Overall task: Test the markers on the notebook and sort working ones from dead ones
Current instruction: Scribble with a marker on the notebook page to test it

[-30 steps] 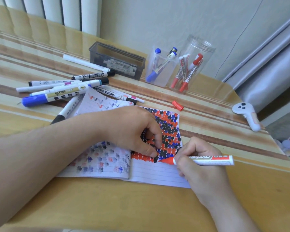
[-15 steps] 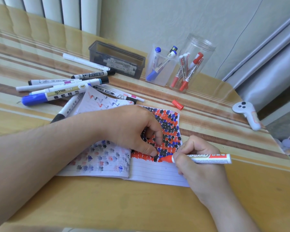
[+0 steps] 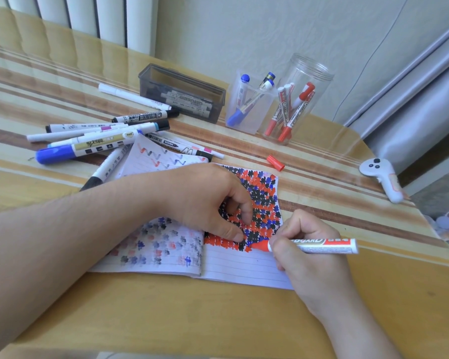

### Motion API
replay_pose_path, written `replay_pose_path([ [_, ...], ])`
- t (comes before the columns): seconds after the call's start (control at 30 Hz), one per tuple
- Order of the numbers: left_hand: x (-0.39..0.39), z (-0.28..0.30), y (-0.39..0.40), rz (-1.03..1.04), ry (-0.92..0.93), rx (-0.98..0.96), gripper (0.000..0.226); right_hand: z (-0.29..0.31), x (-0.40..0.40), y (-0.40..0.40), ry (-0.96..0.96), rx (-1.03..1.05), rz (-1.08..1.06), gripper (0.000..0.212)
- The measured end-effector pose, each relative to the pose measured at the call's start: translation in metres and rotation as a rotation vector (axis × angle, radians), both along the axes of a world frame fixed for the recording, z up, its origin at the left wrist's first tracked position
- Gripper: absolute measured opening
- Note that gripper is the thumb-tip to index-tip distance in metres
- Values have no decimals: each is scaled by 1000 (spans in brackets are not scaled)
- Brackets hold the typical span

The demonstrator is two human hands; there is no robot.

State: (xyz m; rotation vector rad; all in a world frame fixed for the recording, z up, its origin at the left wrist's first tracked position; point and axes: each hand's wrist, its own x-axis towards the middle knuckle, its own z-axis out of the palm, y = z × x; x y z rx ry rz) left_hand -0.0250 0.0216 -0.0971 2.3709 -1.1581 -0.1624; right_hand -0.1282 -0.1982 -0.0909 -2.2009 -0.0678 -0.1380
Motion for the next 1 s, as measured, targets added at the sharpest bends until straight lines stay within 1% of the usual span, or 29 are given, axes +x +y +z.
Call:
replay_pose_path([
  [0.1, -1, 0, 0, 8, 11, 2, 34, -2, 1, -1, -10, 14, -9, 13],
  [0.17, -2, 1, 1, 12, 11, 2, 34, -4, 3, 0, -19, 66, -8, 16],
  [0.23, -1, 0, 1, 26, 10, 14, 36, -6, 5, 0, -22, 207, 13, 22],
  [0.3, -1, 1, 1, 54, 24, 7, 39, -7, 7, -2, -2, 443, -10, 28],
  [0.33, -1, 1, 1, 78, 40, -17, 37, -7, 9, -4, 1, 553, -24, 27],
  [0.37, -1, 1, 1, 109, 59, -57, 33, -7, 9, -5, -6, 633, -31, 20],
  [0.4, 0, 2, 0, 148, 80, -105, 27, -4, 10, -5, -22, 665, -26, 13],
  [0.43, 0, 2, 0, 191, 97, -153, 22, 0, 12, -7, -58, 629, -5, 9],
  [0.47, 0, 3, 0, 231, 116, -204, 19, 5, 15, -7, -104, 546, 21, 9],
  [0.5, -1, 4, 0, 261, 148, -265, 20, 9, 19, -8, -160, 416, 54, 22],
  [0.57, -2, 8, 2, 286, 276, -442, 29, 18, 36, -7, -245, 117, 133, 49],
  [0.6, -3, 11, 3, 288, 363, -536, 35, 22, 47, -4, -297, -66, 172, 56],
  [0.67, -4, 14, 4, 286, 468, -637, 47, 27, 72, 8, -430, -423, 258, 60],
  [0.7, -3, 15, 5, 279, 475, -643, 47, 29, 83, 15, -447, -517, 306, 63],
  [0.77, 1, 13, 6, 294, 441, -599, 32, 28, 99, 27, -390, -576, 400, 68],
  [0.83, 8, 11, 10, 362, 383, -563, 18, 23, 110, 28, -378, -557, 485, 70],
  [0.87, 11, 11, 12, 391, 378, -576, 15, 21, 115, 23, -404, -520, 492, 71],
  [0.9, 13, 11, 13, 420, 385, -594, 14, 17, 121, 15, -444, -467, 444, 71],
  [0.93, 14, 12, 14, 451, 392, -611, 14, 14, 130, 3, -468, -404, 336, 67],
  [0.97, 15, 12, 15, 485, 393, -621, 15, 10, 141, -11, -451, -340, 190, 60],
  [1.0, 16, 12, 15, 513, 390, -631, 14, 5, 152, -24, -395, -297, 43, 51],
])
